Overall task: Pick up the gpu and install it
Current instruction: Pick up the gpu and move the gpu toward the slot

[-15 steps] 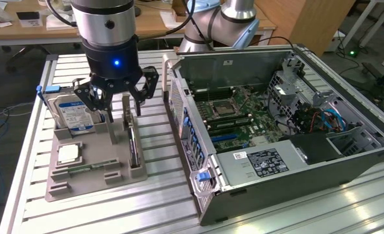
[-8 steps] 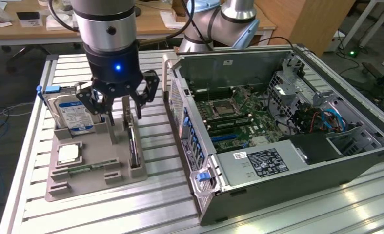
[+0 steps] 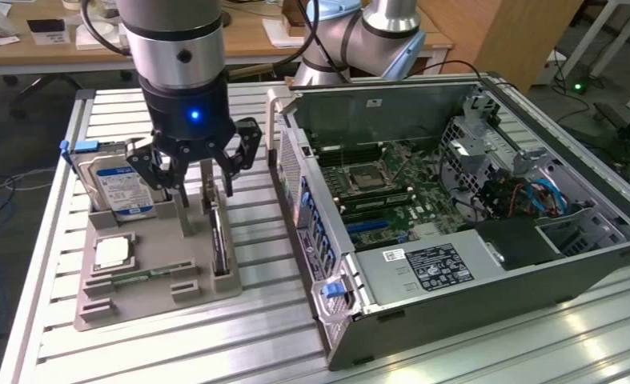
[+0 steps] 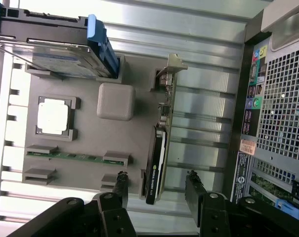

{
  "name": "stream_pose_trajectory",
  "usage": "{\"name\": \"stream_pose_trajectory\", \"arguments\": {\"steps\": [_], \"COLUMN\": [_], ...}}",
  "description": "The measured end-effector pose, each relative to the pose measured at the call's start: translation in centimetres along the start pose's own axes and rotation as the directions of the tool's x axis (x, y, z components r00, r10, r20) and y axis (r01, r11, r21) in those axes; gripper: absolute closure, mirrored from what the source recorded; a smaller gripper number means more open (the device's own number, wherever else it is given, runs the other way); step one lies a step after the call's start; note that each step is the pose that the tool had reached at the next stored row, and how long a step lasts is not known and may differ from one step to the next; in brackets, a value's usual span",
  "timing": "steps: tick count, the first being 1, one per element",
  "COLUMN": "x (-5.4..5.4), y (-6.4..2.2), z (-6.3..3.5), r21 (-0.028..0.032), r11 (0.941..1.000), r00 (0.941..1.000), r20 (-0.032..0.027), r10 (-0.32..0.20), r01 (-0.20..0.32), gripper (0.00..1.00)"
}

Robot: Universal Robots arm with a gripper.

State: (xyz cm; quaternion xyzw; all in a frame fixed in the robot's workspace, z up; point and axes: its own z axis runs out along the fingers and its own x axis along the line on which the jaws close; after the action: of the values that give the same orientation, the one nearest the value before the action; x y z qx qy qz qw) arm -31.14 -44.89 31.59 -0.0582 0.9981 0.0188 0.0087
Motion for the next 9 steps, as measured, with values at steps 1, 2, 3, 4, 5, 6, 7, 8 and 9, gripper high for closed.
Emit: {"name": "stream_pose_trajectory", "arguments": {"steps": [1, 2, 3, 4, 5, 6, 7, 8, 9], "x": [-0.01, -0.03, -0.03, -0.03, -0.06, -0.08, -0.12, -0.18, -0.24], "y": [0.02, 0.03, 0.04, 0.07, 0.09, 0.11, 0.12, 0.12, 0.11], "z": [0.06, 0.13, 0.20, 0.32, 0.43, 0.57, 0.70, 0.87, 1.06], "r21": [0.0000, 0.0000, 0.0001, -0.0001, -0.0001, -0.0003, -0.0004, -0.0008, -0.0012], "r11": [1.0000, 1.0000, 1.0000, 1.0000, 1.0000, 1.0000, 1.0000, 1.0000, 1.0000], "r00": [1.0000, 1.0000, 1.0000, 1.0000, 1.0000, 1.0000, 1.0000, 0.9999, 0.9999], "r20": [0.0000, 0.0000, -0.0001, -0.0005, -0.0014, -0.0022, -0.0042, -0.0063, -0.0081], "r10": [0.000, -0.001, -0.002, -0.003, -0.005, -0.007, -0.008, -0.009, -0.010], "r01": [0.000, 0.001, 0.002, 0.003, 0.005, 0.007, 0.008, 0.009, 0.010], "gripper": [0.41, 0.41, 0.41, 0.41, 0.41, 0.41, 0.41, 0.41, 0.41]}}
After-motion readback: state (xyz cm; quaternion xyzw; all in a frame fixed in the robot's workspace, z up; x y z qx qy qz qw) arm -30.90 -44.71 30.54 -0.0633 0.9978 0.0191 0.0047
